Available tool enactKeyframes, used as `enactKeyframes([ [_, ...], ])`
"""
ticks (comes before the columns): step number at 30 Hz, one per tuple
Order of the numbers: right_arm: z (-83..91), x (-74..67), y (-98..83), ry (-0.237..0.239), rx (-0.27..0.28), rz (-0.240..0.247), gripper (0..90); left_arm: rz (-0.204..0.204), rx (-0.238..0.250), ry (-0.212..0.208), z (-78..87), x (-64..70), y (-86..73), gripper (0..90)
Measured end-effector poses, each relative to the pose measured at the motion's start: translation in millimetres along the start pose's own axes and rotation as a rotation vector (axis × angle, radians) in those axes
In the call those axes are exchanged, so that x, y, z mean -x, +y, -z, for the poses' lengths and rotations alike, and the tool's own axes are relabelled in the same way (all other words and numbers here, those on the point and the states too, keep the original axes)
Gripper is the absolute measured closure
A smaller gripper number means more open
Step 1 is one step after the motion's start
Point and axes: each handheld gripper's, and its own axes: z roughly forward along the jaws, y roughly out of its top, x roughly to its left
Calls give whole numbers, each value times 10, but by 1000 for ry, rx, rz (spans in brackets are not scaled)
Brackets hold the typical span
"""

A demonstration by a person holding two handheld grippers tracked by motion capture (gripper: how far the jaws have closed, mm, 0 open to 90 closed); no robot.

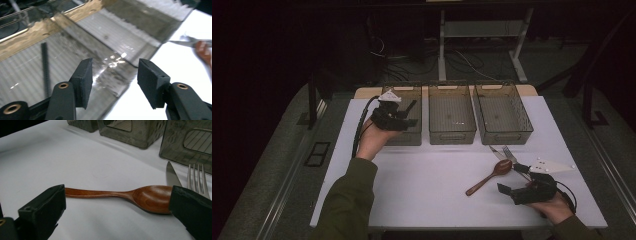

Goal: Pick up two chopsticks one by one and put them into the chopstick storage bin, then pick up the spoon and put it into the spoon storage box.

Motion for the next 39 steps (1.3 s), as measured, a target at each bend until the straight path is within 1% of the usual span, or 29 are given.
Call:
enactKeyframes([
  [3,-1,-2,0,-3,1,-1,16,-18,7,-20,36,78,-33,408],
  [5,-2,0,1,-4,1,-3,16,-22,12,-25,53,128,-60,385],
  [8,-3,0,1,-4,1,-4,16,-37,24,-38,72,200,-106,366],
  [11,0,-1,-1,-4,3,-3,16,-49,25,-46,88,266,-159,350],
  [14,0,0,-1,-3,3,-4,16,-55,35,-53,104,319,-225,337],
  [21,2,-4,-1,-2,1,-10,16,-52,47,-69,126,427,-402,304],
  [24,1,0,0,-4,5,-7,16,-47,62,-74,134,474,-490,280],
  [30,0,-1,2,-4,5,-4,16,-50,54,-78,132,550,-680,225],
  [36,-3,3,2,-3,2,-2,16,-51,89,-75,163,629,-890,162],
  [38,-7,2,1,-3,3,3,15,-57,91,-76,175,656,-950,138],
  [39,-3,-4,2,-5,0,-3,16,-55,97,-77,182,670,-980,132],
])
